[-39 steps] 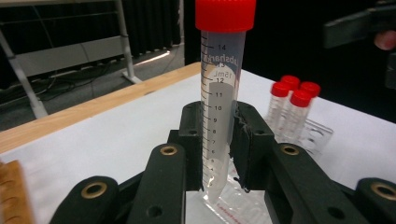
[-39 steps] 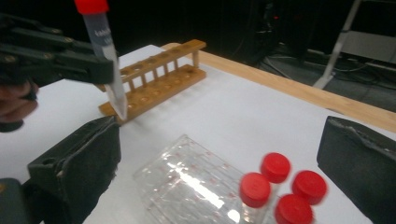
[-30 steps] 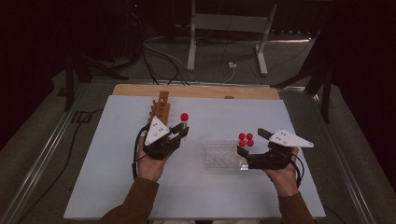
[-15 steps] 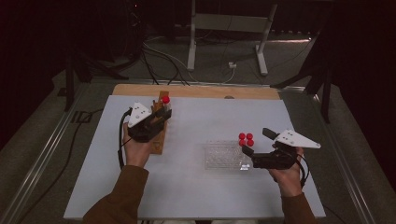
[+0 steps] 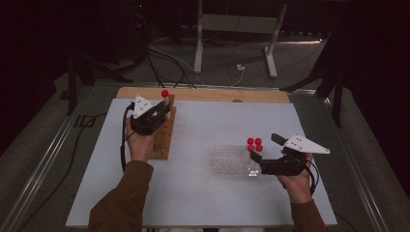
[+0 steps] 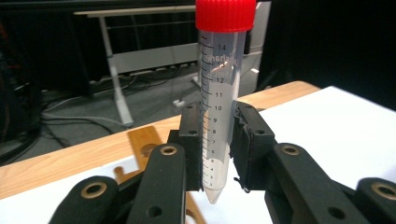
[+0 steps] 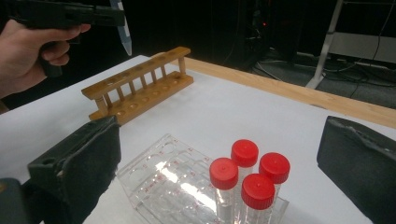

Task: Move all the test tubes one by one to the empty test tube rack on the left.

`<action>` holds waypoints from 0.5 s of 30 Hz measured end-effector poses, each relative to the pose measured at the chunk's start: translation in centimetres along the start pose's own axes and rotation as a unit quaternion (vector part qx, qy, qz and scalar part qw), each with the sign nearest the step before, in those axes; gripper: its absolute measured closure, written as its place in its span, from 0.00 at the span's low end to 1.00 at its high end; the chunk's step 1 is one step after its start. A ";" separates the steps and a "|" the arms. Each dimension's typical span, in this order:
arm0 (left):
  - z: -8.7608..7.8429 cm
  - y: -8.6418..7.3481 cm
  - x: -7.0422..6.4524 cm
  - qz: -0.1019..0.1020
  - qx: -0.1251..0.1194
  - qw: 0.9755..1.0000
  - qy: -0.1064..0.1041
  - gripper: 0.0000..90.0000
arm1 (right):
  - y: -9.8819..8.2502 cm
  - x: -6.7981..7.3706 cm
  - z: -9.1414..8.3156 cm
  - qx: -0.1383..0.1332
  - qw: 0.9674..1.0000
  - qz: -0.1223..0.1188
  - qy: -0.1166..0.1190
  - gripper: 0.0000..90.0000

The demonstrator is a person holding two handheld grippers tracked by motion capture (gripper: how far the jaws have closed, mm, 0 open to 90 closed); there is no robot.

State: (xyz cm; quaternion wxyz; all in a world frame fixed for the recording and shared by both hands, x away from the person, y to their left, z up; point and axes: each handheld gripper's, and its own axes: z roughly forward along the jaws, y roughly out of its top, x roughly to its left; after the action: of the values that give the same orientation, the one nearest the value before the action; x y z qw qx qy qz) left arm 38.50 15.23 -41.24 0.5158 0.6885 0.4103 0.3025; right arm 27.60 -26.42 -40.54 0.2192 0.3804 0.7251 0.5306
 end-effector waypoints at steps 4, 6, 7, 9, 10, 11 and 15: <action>0.7 -0.4 0.5 -0.010 -0.004 1.000 0.014 0.84 | -0.1 0.1 0.0 0.000 1.000 0.001 0.002 0.00; 1.1 -0.5 0.6 -0.016 -0.007 1.000 0.021 0.84 | -0.2 0.0 0.0 0.000 1.000 0.004 0.002 0.00; 1.3 -0.5 0.7 -0.017 -0.007 1.000 0.024 0.84 | -0.2 0.0 0.0 0.000 1.000 0.004 0.002 0.00; 1.7 -0.5 0.9 -0.016 -0.005 0.999 0.030 0.84 | -0.4 -0.1 0.1 0.001 1.000 0.006 0.002 0.00; 1.9 -0.5 1.0 -0.015 -0.003 0.999 0.030 0.84 | -0.5 -0.1 0.1 0.002 1.000 0.009 0.003 0.00; 2.0 -0.5 1.2 -0.012 -0.003 0.999 0.031 0.84 | -0.5 -0.1 0.1 0.002 1.000 0.009 0.003 0.00; 2.6 -0.8 1.8 -0.014 -0.005 0.999 0.040 0.84 | -0.7 0.0 0.1 0.001 1.000 0.008 0.006 0.00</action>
State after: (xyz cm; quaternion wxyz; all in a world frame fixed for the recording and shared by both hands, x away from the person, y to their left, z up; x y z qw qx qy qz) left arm 41.38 15.67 -42.74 0.5065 0.6677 0.4385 0.3247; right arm 27.50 -26.45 -41.23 0.2104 0.3831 0.7238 0.5339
